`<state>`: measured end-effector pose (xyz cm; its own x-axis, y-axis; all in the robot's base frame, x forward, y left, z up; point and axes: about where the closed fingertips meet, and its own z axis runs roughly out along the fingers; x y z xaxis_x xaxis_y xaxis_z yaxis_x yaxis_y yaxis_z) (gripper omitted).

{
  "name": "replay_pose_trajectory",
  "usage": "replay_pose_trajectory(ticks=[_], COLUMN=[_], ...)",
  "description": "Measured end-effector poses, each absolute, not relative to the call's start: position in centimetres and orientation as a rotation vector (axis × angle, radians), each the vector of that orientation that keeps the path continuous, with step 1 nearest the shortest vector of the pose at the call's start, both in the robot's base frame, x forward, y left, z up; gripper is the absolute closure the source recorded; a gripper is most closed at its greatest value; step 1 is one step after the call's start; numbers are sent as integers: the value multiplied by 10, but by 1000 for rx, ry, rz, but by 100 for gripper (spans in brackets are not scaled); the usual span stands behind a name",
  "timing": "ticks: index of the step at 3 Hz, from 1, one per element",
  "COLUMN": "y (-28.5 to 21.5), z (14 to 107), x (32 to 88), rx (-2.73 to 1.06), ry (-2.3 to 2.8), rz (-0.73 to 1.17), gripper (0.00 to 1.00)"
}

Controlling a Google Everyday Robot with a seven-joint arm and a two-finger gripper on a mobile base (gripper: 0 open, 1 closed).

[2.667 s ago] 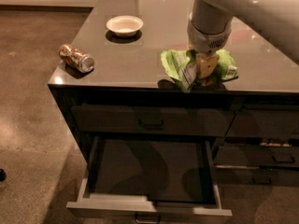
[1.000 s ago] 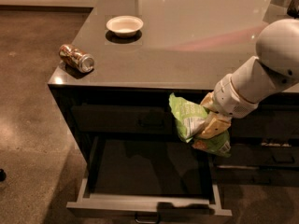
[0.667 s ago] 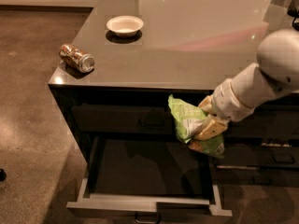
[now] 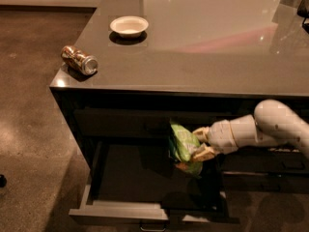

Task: Place green rice chip bag into middle drawer

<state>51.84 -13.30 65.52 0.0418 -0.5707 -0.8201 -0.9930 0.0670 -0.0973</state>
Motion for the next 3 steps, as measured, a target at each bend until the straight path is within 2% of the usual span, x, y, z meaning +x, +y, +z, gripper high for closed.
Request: replay_pose_trajectory(ticks=[1, 2, 3], y=[-137, -148, -155], z=[599, 533, 498], x=[519, 507, 501], rx=[-1529, -1421, -1345], ry=[1532, 1514, 1536], rz=[835, 888, 894], gripper=[75, 44, 20])
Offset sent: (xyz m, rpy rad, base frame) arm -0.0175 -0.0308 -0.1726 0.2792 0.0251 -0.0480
